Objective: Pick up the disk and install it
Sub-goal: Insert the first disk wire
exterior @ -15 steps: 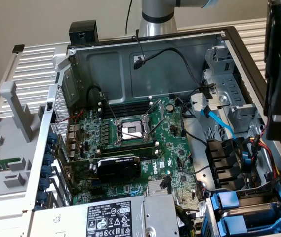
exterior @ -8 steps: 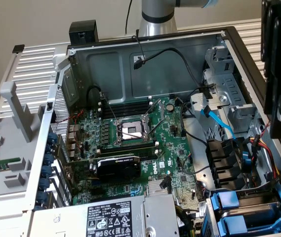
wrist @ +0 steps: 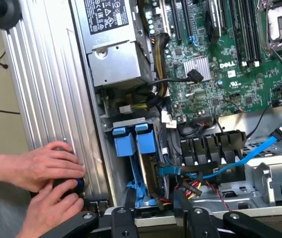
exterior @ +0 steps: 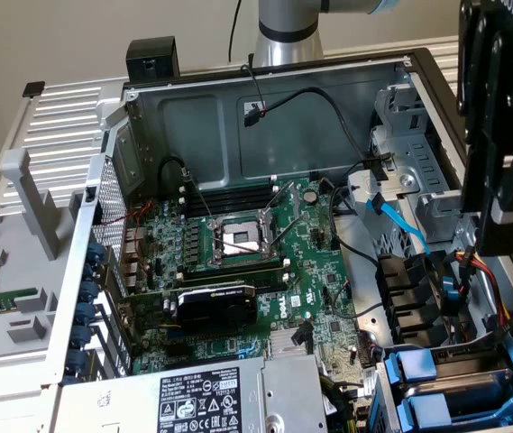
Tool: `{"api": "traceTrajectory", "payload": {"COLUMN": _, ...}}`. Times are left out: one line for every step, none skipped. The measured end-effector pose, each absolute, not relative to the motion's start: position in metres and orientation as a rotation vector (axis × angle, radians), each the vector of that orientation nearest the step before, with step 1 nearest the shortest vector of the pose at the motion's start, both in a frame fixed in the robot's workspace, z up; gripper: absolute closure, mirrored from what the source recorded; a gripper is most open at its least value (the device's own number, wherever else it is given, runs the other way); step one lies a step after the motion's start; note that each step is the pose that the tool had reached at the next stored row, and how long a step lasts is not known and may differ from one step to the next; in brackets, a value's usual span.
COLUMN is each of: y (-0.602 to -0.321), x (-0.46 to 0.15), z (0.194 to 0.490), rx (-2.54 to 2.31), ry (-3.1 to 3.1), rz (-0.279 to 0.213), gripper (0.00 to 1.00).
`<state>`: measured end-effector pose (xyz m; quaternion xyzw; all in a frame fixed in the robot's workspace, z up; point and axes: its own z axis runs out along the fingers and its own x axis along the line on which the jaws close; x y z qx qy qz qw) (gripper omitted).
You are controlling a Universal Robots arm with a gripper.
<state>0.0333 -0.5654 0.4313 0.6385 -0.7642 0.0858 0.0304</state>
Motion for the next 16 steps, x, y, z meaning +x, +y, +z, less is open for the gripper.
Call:
{"api": "traceTrajectory", "payload": {"y": -0.5654, "x": 0.0333, "z": 0.4314, "rx": 1.985, "ry": -2.341, "rz": 0.263, "gripper": 0.57}}
{"api": "traceTrajectory", "payload": {"y": -0.5654, "x": 0.0334, "z": 0.4313, "rx": 2.002, "ry": -2.326, "rz": 0.261, "gripper": 0.57}}
{"api": "traceTrajectory", "payload": {"y": -0.5654, "x": 0.0334, "z": 0.4313, "rx": 2.018, "ry": -2.311, "rz": 0.259, "gripper": 0.57}}
{"api": "traceTrajectory", "payload": {"y": -0.5654, "x": 0.0334, "z": 0.4314, "rx": 2.034, "ry": -2.295, "rz": 0.256, "gripper": 0.57}}
{"api": "traceTrajectory", "payload": {"y": -0.5654, "x": 0.0335, "z": 0.4313, "rx": 2.045, "ry": -2.283, "rz": 0.253, "gripper": 0.57}}
{"api": "traceTrajectory", "payload": {"y": -0.5654, "x": 0.0335, "z": 0.4313, "rx": 2.052, "ry": -2.273, "rz": 0.248, "gripper": 0.57}}
{"api": "traceTrajectory", "payload": {"y": -0.5655, "x": 0.0337, "z": 0.4313, "rx": 2.056, "ry": -2.265, "rz": 0.241, "gripper": 0.57}}
{"api": "traceTrajectory", "payload": {"y": -0.5656, "x": 0.034, "z": 0.4311, "rx": 2.058, "ry": -2.258, "rz": 0.234, "gripper": 0.57}}
{"api": "traceTrajectory", "payload": {"y": -0.5659, "x": 0.0345, "z": 0.431, "rx": 2.058, "ry": -2.251, "rz": 0.226, "gripper": 0.57}}
{"api": "traceTrajectory", "payload": {"y": -0.5661, "x": 0.035, "z": 0.4311, "rx": 2.059, "ry": -2.245, "rz": 0.22, "gripper": 0.57}}
{"api": "traceTrajectory", "payload": {"y": -0.5664, "x": 0.0357, "z": 0.4311, "rx": 2.06, "ry": -2.24, "rz": 0.215, "gripper": 0.57}}
{"api": "traceTrajectory", "payload": {"y": -0.5668, "x": 0.0366, "z": 0.431, "rx": 2.061, "ry": -2.237, "rz": 0.212, "gripper": 0.57}}
{"api": "traceTrajectory", "payload": {"y": -0.5676, "x": 0.0375, "z": 0.4311, "rx": 2.061, "ry": -2.234, "rz": 0.208, "gripper": 0.57}}
{"api": "traceTrajectory", "payload": {"y": -0.5684, "x": 0.0385, "z": 0.4311, "rx": 2.06, "ry": -2.231, "rz": 0.205, "gripper": 0.57}}
{"api": "traceTrajectory", "payload": {"y": -0.5692, "x": 0.0394, "z": 0.431, "rx": 2.06, "ry": -2.229, "rz": 0.202, "gripper": 0.57}}
{"api": "traceTrajectory", "payload": {"y": -0.5699, "x": 0.0403, "z": 0.4311, "rx": 2.059, "ry": -2.227, "rz": 0.198, "gripper": 0.57}}
